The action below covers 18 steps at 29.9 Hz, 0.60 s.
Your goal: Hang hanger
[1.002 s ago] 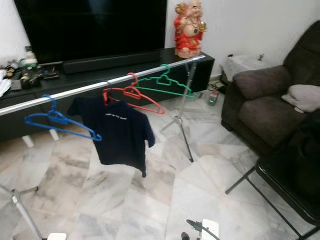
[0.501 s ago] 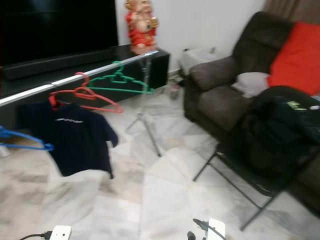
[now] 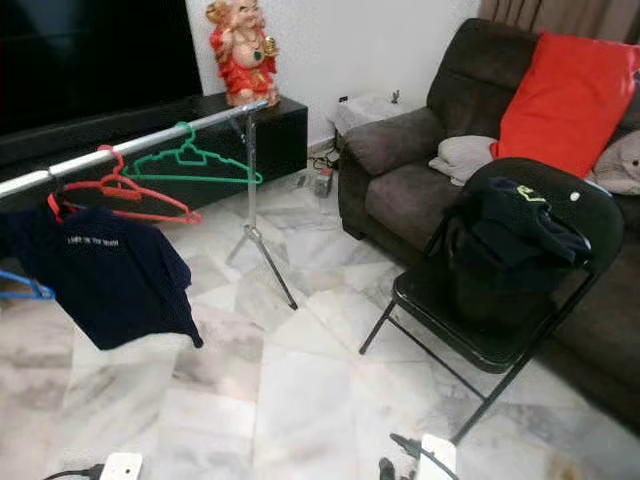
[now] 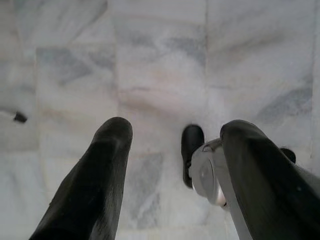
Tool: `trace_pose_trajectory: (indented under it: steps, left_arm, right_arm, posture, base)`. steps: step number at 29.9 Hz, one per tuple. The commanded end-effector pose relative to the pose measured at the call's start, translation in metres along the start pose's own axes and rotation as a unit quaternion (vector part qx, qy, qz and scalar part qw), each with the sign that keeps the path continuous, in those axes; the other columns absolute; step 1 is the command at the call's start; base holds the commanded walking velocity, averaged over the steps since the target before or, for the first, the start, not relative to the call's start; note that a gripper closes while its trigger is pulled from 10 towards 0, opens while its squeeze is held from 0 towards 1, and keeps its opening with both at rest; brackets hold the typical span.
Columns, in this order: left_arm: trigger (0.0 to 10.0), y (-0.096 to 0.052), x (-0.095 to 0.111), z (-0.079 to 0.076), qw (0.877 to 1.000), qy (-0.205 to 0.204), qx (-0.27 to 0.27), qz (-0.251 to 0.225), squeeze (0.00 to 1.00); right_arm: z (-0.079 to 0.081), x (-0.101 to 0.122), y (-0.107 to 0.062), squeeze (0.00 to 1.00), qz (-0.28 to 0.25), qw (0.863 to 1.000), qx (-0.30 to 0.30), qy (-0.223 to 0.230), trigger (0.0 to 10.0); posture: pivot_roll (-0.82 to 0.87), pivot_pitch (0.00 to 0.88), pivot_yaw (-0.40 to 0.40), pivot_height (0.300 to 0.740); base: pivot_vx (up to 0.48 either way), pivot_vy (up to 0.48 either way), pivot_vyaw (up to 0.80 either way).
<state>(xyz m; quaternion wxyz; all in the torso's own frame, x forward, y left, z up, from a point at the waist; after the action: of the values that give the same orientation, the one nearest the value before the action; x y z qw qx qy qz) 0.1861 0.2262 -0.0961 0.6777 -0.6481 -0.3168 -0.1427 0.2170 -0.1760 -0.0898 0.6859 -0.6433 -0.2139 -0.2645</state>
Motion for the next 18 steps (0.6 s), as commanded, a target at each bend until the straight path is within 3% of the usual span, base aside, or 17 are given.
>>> trace_pose_trajectory:
  steps: [1, 11, 18]
  left_arm:
    - [10.0, -0.0003, 0.0012, 0.0047, 1.0, -0.004, 0.008, -0.001, 0.0]
    - [10.0, 0.0003, 0.0019, 0.0022, 1.0, -0.009, 0.003, 0.001, 0.0]
    - [10.0, 0.0007, 0.0034, 0.0009, 1.0, -0.01, 0.002, -0.002, 0.0]
  right_arm:
    - [0.002, -0.0015, 0.0001, 0.0, 0.003, 1.0, 0.0, 0.001, 10.0]
    - [0.0006, 0.0005, 0.0002, 0.0, -0.001, 1.0, -0.002, 0.004, 10.0]
    - [-0.001, 0.004, 0.0005, 0.0, -0.005, 1.0, -0.001, 0.002, 10.0]
  posture:
    - [0.15, 0.0, -0.005, 0.74]
    - [0.14, 0.0, -0.006, 0.74]
    - [0.14, 0.0, -0.01, 0.74]
  base:
    - [0.0, 0.0, 0.0]
    - [0.0, 0.0, 0.0]
    - [0.273, 0.0, 0.0]
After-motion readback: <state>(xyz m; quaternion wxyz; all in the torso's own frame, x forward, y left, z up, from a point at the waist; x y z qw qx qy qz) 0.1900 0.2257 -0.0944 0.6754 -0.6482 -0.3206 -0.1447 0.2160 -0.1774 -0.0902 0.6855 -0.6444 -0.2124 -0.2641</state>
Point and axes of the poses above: a point about 5 cm out from each wrist's last joint towards the gripper, its own y axis pointing out of the wrist towards the gripper, its own x axis along the axis of the wrist's last joint, z = x × y, the point moved 2 cm from there along y, pointing out of the wrist towards the gripper, and after that the axes turned 12 degrees about -y, right-handed, at the moved point
